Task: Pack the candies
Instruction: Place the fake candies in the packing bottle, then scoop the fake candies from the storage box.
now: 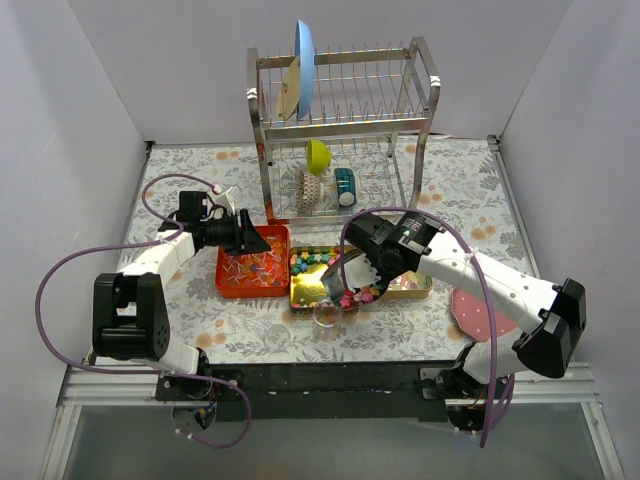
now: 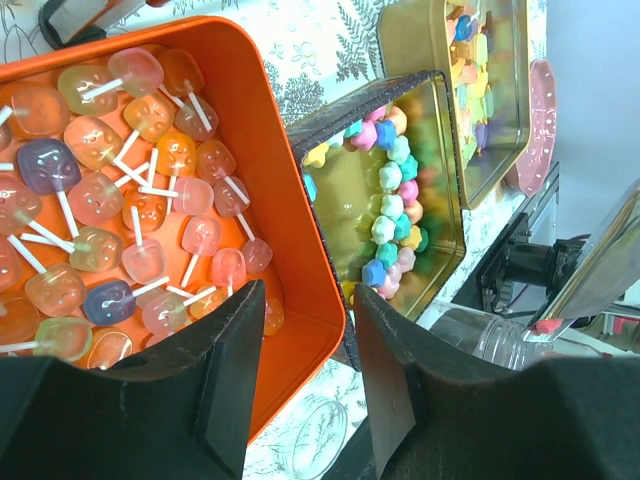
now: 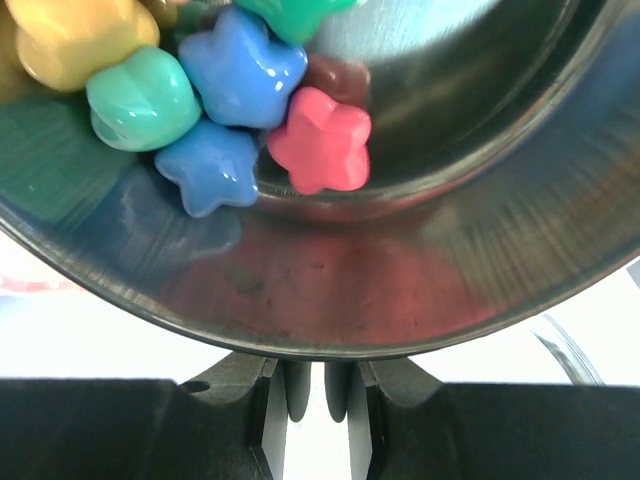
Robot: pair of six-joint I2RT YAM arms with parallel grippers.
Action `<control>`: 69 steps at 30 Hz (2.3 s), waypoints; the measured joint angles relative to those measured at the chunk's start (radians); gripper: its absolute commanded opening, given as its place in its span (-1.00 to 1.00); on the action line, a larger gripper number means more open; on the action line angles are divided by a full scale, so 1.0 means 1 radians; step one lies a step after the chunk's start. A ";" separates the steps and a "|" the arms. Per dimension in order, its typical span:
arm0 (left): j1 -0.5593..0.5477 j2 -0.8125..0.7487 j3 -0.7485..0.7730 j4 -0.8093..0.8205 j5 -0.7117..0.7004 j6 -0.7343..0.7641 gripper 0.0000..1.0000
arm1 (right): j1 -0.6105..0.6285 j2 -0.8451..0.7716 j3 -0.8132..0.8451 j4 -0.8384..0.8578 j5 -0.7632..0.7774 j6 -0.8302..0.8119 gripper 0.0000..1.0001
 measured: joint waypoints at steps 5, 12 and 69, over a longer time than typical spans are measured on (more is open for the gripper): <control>0.002 0.000 0.000 0.013 0.000 -0.005 -0.19 | 0.006 0.026 0.043 -0.029 0.028 0.001 -0.97; 0.002 -0.001 0.000 0.019 0.000 -0.015 -0.18 | 0.026 0.049 0.060 -0.033 0.055 0.003 -0.97; 0.000 -0.056 0.193 -0.177 0.289 0.084 0.11 | -0.024 0.094 0.208 -0.020 -0.061 0.090 -0.97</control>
